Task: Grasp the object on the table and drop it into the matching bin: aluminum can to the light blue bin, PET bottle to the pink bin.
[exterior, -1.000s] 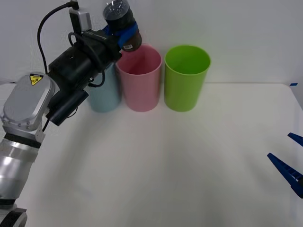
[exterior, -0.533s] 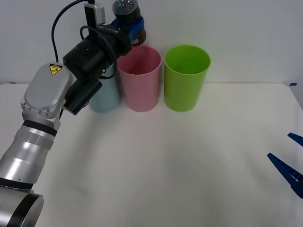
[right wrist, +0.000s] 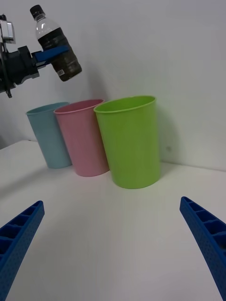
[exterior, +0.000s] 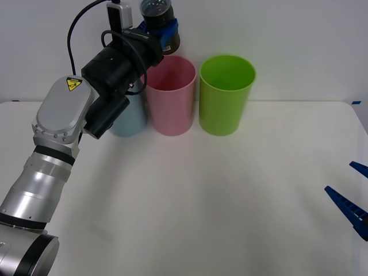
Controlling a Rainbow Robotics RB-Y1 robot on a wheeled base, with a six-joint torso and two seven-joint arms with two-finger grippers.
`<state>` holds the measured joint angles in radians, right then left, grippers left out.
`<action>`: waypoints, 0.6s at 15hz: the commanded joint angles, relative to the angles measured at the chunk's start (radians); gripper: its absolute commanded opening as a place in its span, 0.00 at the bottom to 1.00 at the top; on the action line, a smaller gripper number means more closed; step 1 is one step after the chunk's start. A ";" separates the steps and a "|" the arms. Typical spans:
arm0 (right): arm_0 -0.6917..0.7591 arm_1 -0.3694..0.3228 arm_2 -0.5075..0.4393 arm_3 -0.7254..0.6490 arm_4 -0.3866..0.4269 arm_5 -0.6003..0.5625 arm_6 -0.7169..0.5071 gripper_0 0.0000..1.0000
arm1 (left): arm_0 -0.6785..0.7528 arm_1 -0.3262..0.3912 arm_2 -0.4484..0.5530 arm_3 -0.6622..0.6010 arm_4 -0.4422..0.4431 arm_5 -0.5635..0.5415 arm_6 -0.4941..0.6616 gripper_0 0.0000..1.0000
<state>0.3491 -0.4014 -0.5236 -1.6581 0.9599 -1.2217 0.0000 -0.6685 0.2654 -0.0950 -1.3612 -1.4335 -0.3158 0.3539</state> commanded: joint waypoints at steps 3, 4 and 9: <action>0.000 0.000 0.000 0.000 0.000 0.000 0.000 1.00 | 0.001 0.000 0.000 0.001 0.007 0.014 -0.001 1.00; 0.000 0.000 0.000 0.000 0.000 0.000 0.000 1.00 | 0.001 0.000 0.000 0.001 0.007 0.014 -0.001 1.00; 0.000 0.000 0.000 0.000 0.000 0.000 0.000 1.00 | 0.004 0.005 -0.002 -0.001 0.031 0.006 -0.003 1.00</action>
<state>0.3491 -0.4014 -0.5236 -1.6581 0.9599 -1.2217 0.0000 -0.6656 0.2678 -0.0957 -1.3618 -1.4099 -0.3059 0.3524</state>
